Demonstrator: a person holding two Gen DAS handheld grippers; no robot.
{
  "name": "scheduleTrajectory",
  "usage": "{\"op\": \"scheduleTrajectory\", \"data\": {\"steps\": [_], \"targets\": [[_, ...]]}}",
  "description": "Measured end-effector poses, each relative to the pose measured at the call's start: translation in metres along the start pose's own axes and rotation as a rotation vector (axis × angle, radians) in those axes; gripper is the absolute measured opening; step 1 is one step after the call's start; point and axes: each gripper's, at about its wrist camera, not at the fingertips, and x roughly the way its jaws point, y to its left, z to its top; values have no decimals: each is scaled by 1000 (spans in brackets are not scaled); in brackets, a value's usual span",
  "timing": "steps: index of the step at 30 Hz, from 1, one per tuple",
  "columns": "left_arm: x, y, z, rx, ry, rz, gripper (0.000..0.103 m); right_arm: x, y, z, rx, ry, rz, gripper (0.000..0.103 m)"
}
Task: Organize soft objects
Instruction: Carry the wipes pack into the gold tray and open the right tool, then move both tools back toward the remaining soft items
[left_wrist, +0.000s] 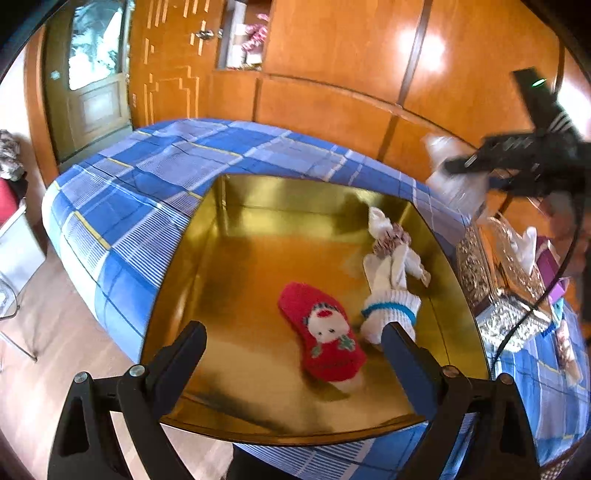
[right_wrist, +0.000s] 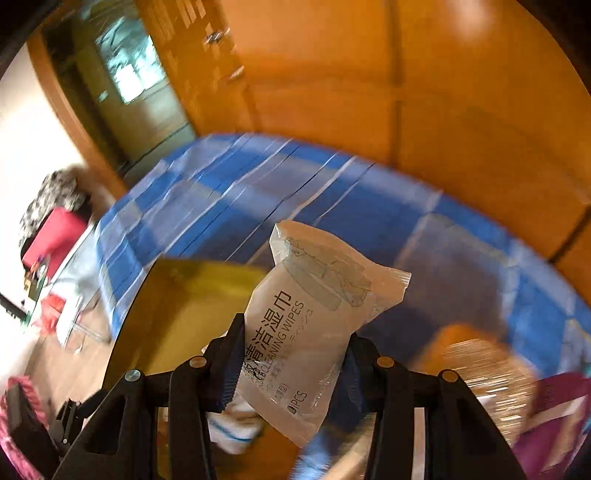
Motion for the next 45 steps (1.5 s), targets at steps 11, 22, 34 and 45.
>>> {"op": "scheduleTrajectory", "data": {"steps": [11, 22, 34, 45], "targets": [[0, 2, -2, -13, 2, 10, 92, 76, 33, -24, 44, 109, -5, 52], [-9, -6, -2, 15, -34, 27, 91, 27, 33, -39, 6, -15, -38, 63], [-21, -25, -4, 79, -58, 19, 92, -48, 31, -90, -98, -207, -143, 63], [-34, -49, -11, 156, -88, -8, 92, -102, 0, -123, -69, -332, -229, 63]]}}
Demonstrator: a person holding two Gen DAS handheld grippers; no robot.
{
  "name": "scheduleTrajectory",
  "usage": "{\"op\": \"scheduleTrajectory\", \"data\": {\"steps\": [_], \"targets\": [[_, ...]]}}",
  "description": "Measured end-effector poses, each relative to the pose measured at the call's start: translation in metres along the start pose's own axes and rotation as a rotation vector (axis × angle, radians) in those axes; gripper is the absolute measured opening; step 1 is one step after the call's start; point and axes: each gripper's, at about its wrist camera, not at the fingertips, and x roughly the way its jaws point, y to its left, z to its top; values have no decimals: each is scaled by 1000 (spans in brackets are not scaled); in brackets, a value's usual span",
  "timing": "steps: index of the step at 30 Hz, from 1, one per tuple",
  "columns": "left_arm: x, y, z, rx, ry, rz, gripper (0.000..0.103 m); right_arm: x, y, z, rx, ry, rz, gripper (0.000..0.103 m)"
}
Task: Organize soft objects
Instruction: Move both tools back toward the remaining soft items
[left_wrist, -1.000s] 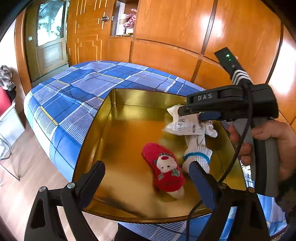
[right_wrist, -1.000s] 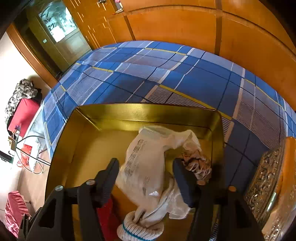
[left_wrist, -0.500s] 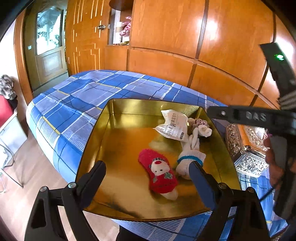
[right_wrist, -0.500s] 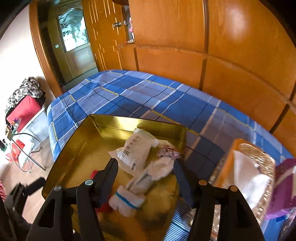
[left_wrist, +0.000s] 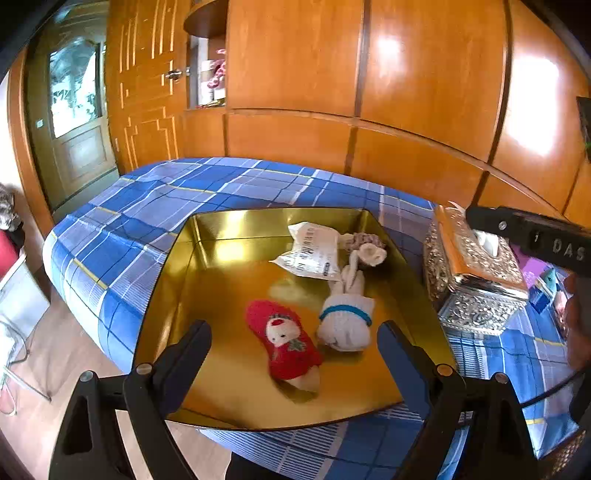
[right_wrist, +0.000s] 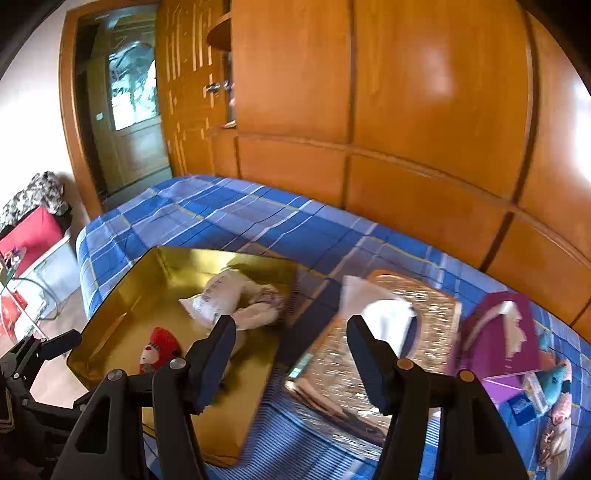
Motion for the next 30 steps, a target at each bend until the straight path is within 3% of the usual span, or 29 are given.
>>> {"op": "scheduleTrajectory", "data": {"steps": [9, 14, 19, 27, 30], "targets": [[-7, -24, 2, 65, -6, -39, 92, -46, -73, -11, 98, -77, -102, 63], [-12, -49, 6, 149, -20, -103, 91, -70, -135, -30, 208, -84, -213, 63], [-20, -88, 14, 264, -35, -224, 90, -91, -216, -62, 423, -67, -338, 63], [-31, -174, 19, 485, -27, -420, 78, -102, -330, -138, 741, 13, -564, 63], [-30, -205, 24, 532, -3, -466, 73, -110, -361, -167, 910, 10, -582, 63]]}}
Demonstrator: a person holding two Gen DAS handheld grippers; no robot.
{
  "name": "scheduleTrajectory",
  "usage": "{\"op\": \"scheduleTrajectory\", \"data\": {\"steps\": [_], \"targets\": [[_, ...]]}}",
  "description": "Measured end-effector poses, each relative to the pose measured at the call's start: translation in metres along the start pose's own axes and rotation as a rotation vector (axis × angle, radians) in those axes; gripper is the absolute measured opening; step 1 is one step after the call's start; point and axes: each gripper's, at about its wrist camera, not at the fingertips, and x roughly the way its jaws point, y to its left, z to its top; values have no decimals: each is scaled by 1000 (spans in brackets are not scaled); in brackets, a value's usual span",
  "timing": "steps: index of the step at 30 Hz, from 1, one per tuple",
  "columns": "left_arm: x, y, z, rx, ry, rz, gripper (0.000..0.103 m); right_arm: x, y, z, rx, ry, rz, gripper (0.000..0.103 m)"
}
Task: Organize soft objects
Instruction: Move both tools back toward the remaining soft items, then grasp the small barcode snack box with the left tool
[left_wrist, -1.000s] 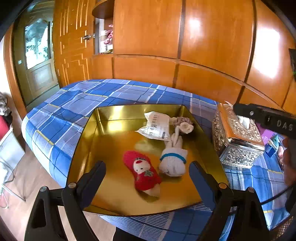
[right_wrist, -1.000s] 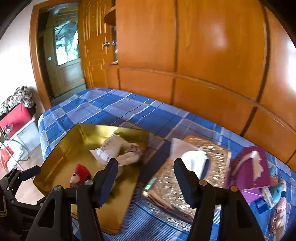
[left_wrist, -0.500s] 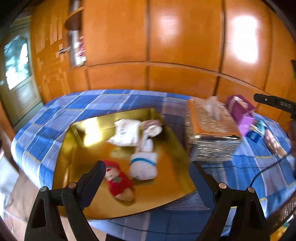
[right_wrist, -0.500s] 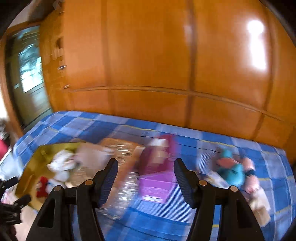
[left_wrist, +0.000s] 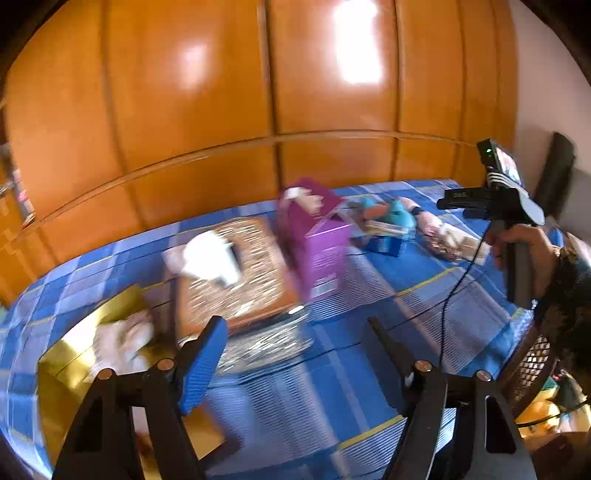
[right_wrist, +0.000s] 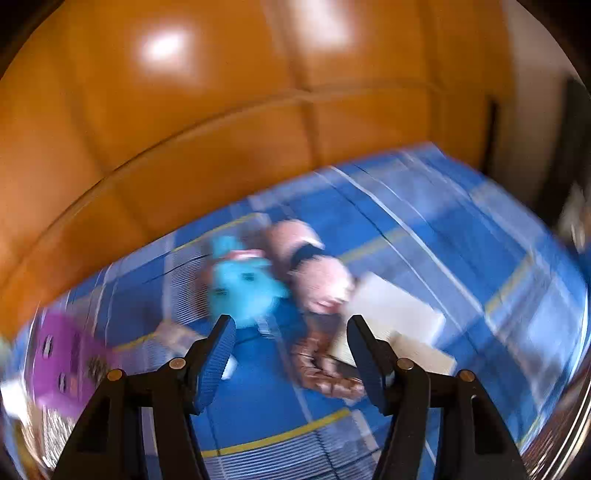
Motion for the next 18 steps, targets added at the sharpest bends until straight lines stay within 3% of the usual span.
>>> {"op": "scheduleTrajectory", "data": {"steps": [4, 10, 12, 15, 18], "targets": [[28, -38, 34, 22, 41, -126, 73, 0, -39, 5, 207, -8, 40, 63], [80, -102, 74, 74, 112, -222, 78, -10, -59, 6, 317, -46, 89, 63], [99, -118, 86, 105, 113, -206, 82, -12, -64, 6, 338, -48, 109, 63], [130, -136, 100, 144, 120, -172, 99, -10, -65, 6, 355, -38, 144, 63], [166, -144, 107, 183, 155, -137, 99, -8, -65, 6, 359, -22, 170, 63]]}}
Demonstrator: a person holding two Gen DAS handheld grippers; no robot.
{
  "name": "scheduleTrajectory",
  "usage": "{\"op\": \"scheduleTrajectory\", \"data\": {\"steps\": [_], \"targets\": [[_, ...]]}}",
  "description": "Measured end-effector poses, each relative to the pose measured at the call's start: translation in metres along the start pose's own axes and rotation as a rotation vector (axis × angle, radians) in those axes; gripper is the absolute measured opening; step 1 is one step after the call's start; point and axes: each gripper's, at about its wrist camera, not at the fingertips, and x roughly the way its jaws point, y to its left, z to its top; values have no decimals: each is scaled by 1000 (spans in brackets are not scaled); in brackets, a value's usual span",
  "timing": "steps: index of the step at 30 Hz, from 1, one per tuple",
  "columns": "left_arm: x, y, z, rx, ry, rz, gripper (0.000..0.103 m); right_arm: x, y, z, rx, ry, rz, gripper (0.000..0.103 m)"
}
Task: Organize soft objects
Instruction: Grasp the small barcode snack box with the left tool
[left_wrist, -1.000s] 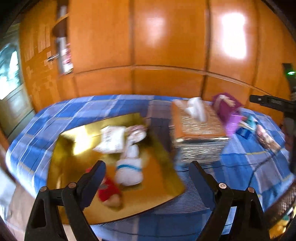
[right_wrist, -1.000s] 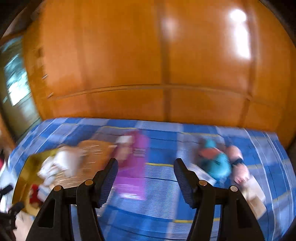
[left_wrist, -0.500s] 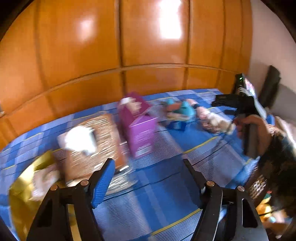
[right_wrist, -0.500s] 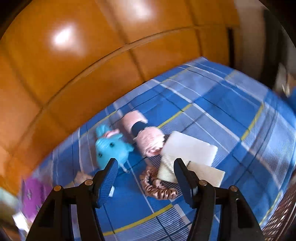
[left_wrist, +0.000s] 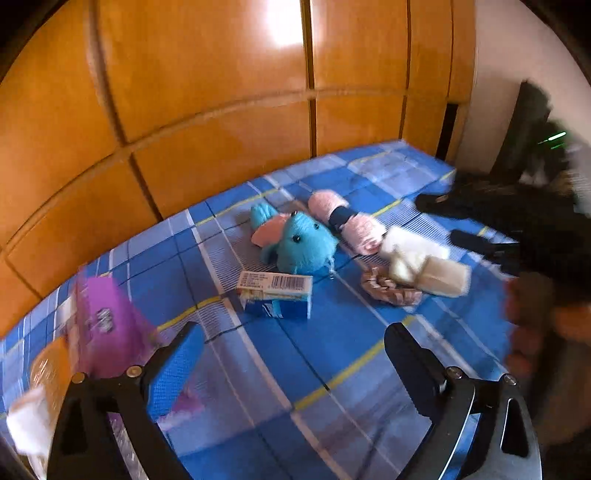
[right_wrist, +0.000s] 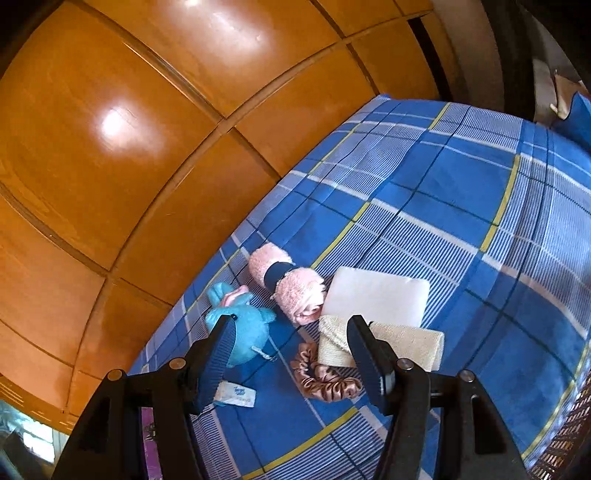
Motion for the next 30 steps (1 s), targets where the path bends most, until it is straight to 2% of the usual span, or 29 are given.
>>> {"op": "scheduleTrajectory", "data": {"steps": [4, 9, 11, 14, 16, 17, 22, 25, 30], "targets": [[48, 1, 13, 12, 63, 12, 99, 0, -5, 1, 29, 8, 20, 63], [83, 5, 21, 41, 91, 52, 99, 3, -11, 3, 70, 30, 46, 64], [93, 6, 23, 56, 75, 76, 100, 3, -13, 3, 87, 31, 54, 64], [114, 8, 25, 65, 111, 51, 103, 7, -14, 2, 94, 47, 59, 64], [125, 11, 24, 62, 131, 59, 96, 10, -13, 0, 86, 62, 57, 64], [128, 14, 23, 54, 141, 22, 73, 11, -12, 0, 84, 64, 55, 64], [104, 19, 4, -6, 78, -23, 73, 14, -11, -1, 73, 68, 48, 64], [84, 14, -19, -17, 75, -40, 73, 19, -7, -3, 54, 94, 43, 64], [49, 7, -63, -36, 64, -45, 73, 34, 9, -15, -44, 189, 24, 64]]}}
